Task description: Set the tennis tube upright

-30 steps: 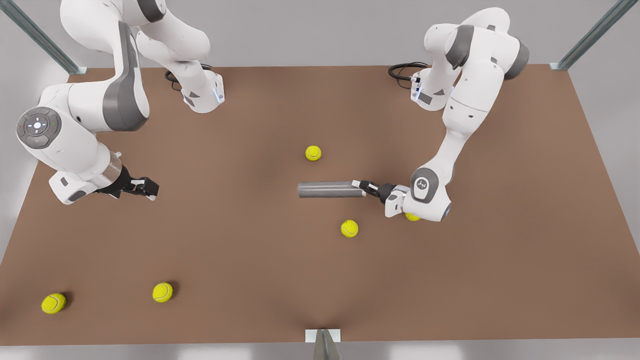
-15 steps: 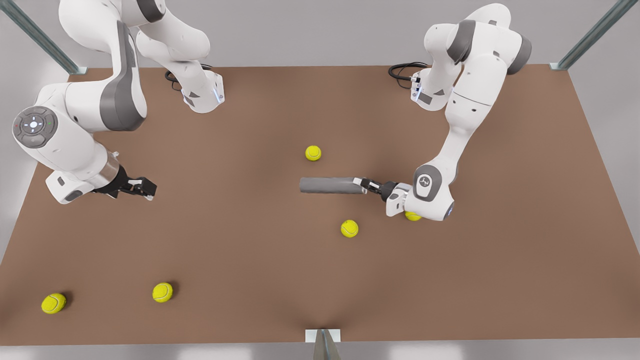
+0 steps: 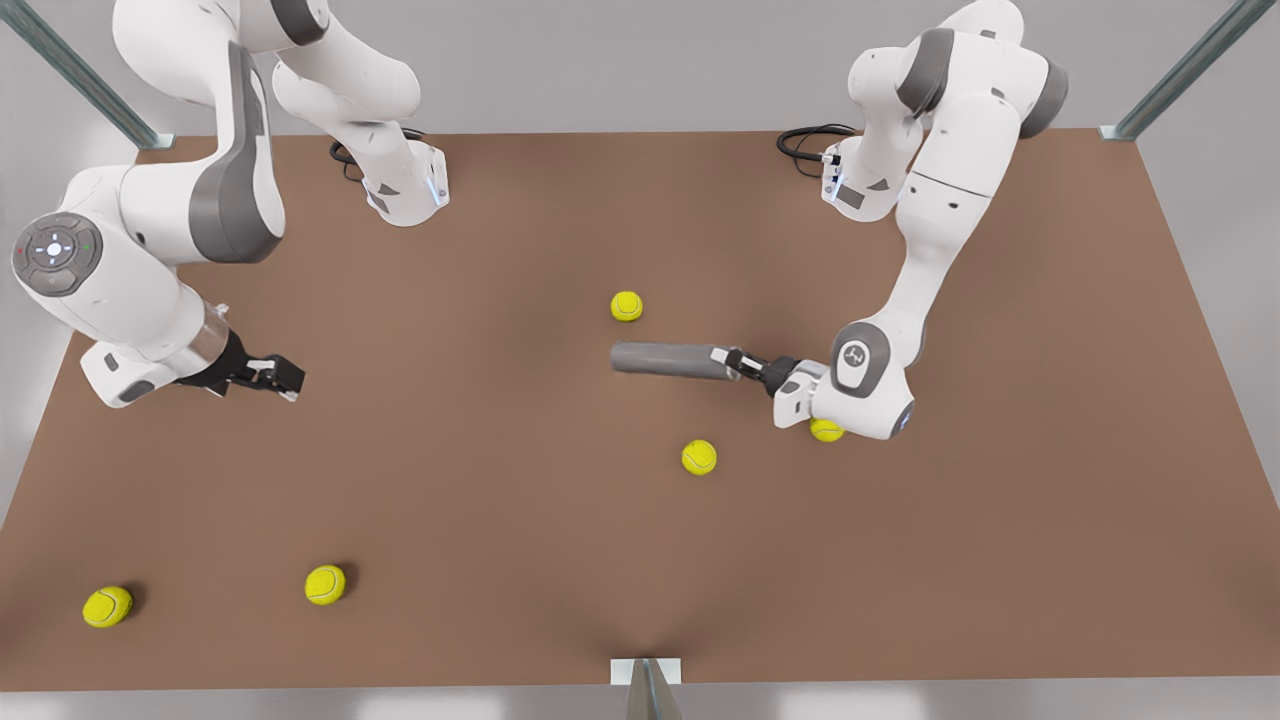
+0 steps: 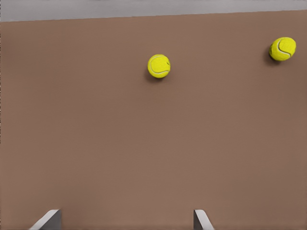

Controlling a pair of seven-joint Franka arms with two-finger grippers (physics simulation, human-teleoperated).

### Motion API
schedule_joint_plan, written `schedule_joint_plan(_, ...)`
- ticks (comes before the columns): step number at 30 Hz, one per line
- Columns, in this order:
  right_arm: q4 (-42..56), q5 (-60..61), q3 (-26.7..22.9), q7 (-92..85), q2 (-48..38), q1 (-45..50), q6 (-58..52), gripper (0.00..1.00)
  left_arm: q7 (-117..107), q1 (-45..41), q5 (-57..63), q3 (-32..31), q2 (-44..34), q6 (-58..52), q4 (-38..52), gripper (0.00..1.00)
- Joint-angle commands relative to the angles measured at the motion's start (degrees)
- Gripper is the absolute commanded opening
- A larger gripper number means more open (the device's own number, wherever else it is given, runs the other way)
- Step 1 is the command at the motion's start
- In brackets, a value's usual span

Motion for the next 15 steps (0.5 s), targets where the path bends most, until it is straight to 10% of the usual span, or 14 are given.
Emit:
schedule_joint_plan(1, 0.0, 0.0, 0.0, 0.0, 0.0, 0.0, 0.0, 1.00, -0.4, 0.0, -1.8, 0.1, -0.2, -0.2, 0.0, 0.22)
schedule_joint_plan(15, -0.6, -5.4, 0.3, 8.8, 0.6, 1.5, 0.0, 1.00, -5.6, 0.1, 4.9, 3.0, -5.9, -2.1, 0.3, 0.21)
